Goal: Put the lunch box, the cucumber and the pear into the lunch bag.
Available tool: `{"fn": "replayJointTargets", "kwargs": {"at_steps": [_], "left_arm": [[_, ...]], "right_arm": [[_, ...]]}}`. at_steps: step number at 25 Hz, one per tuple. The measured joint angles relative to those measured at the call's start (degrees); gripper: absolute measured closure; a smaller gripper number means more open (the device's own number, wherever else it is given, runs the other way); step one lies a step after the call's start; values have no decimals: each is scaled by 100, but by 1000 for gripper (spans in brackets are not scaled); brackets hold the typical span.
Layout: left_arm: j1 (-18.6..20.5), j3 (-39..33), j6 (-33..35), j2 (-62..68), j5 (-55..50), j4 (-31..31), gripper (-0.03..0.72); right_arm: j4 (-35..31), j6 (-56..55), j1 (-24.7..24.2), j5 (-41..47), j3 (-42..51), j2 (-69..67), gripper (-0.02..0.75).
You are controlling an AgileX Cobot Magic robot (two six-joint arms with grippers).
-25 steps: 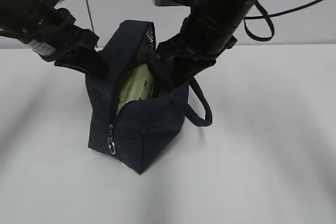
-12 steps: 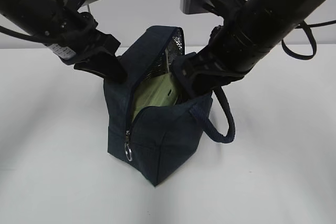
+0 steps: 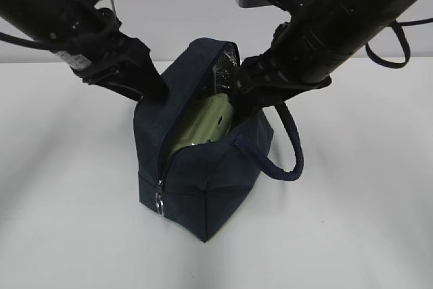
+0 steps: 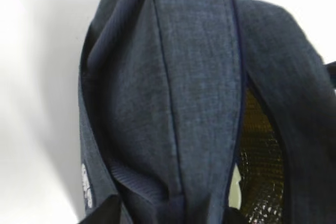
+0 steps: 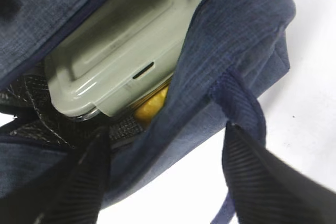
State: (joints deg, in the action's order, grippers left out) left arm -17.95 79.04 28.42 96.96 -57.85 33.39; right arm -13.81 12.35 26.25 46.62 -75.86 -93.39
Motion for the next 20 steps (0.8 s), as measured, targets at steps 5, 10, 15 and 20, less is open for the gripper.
{"fn": "replayJointTargets", "kwargs": {"at_steps": [5,10,15,20], "left_arm": [[6,-13,0,-596,127,-290,318],[6,-590,0,-1371,729,-466,372],[6,-1991,77,-2215,2164,-500,384],[0,-2980,420,-2973,3385,-505,387]], "right_arm": [[190,-10,0,-41,0,446,234],[213,-10,0,-281,252,1122,240],[-61,-10,0,-2146,2088,2166,257],[-209,-10,0,-3864,3668,2895,274]]}}
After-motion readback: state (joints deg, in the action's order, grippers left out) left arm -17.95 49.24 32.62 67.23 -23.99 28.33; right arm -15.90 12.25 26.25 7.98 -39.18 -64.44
